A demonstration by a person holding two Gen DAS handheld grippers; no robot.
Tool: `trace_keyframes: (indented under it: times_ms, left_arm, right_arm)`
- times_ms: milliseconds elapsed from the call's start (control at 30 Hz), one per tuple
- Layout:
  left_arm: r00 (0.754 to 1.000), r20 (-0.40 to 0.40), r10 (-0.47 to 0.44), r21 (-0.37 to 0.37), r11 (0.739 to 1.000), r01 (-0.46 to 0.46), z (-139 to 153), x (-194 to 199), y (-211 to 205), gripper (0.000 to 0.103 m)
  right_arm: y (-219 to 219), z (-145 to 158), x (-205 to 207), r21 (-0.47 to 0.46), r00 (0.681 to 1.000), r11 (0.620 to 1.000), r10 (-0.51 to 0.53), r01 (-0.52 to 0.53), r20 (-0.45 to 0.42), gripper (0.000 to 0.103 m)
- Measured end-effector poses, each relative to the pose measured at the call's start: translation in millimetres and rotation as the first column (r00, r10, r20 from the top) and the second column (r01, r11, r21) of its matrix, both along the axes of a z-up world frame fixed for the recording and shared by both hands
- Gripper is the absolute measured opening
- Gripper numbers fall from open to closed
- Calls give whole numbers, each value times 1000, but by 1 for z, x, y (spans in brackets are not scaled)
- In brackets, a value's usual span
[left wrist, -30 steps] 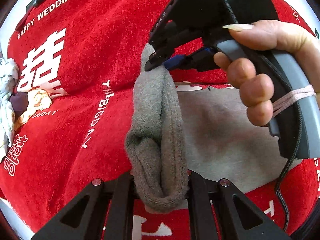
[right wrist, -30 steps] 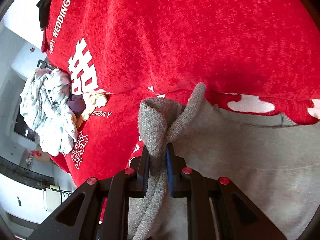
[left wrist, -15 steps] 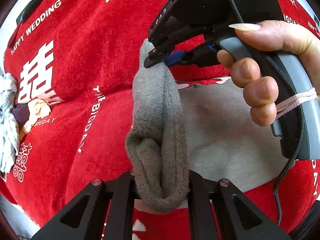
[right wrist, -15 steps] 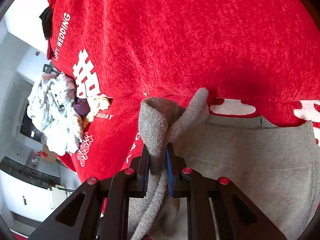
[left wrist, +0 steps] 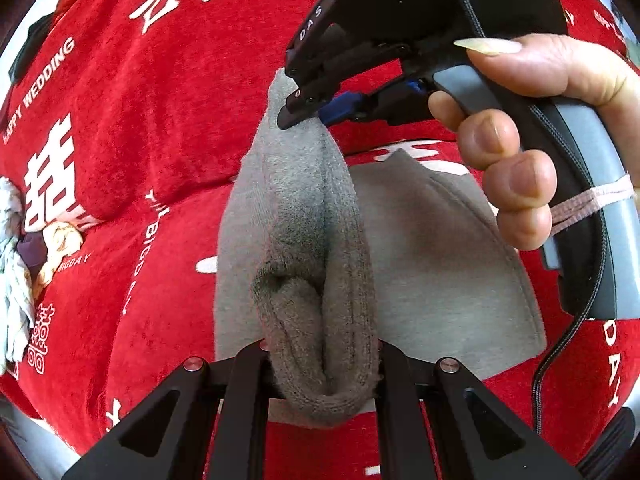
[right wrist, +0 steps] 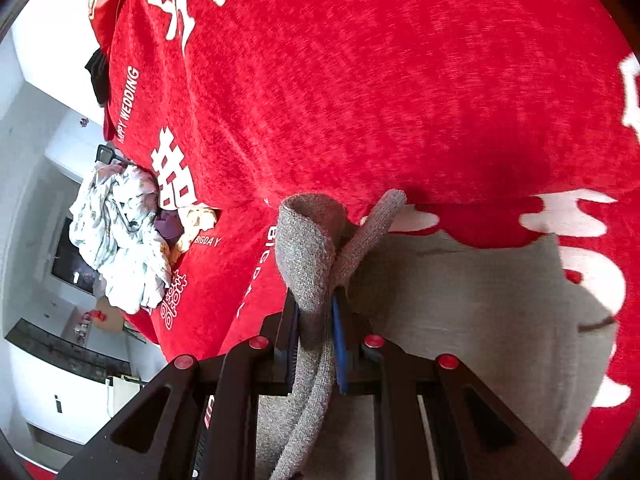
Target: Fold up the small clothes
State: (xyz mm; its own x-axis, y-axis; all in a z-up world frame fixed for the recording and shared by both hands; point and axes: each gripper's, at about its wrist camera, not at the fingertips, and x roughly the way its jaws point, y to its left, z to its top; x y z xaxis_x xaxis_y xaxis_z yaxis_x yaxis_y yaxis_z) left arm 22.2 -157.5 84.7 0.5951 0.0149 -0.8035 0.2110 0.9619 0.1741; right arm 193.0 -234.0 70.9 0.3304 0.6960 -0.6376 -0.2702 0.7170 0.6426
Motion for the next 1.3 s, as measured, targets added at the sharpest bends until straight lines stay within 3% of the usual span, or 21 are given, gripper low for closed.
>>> trace_keyframes:
  times_ms: [833, 1167, 1300]
  left_arm:
    - [993, -42, -114, 1, 993, 115, -2, -10, -94, 11]
    - [985, -92, -146, 53, 987, 151, -37, -9, -118, 11]
    - [983, -100, -152, 22, 988, 154, -43, -8, -117, 12]
  right_arm:
    - [-108, -3, -26, 47, 995, 995, -91, 88, 47, 16]
    - [-152, -48, -30, 67, 988, 986, -152, 153, -29, 16]
    - [-160, -67, -29, 71, 985, 983, -163, 167, -58, 16]
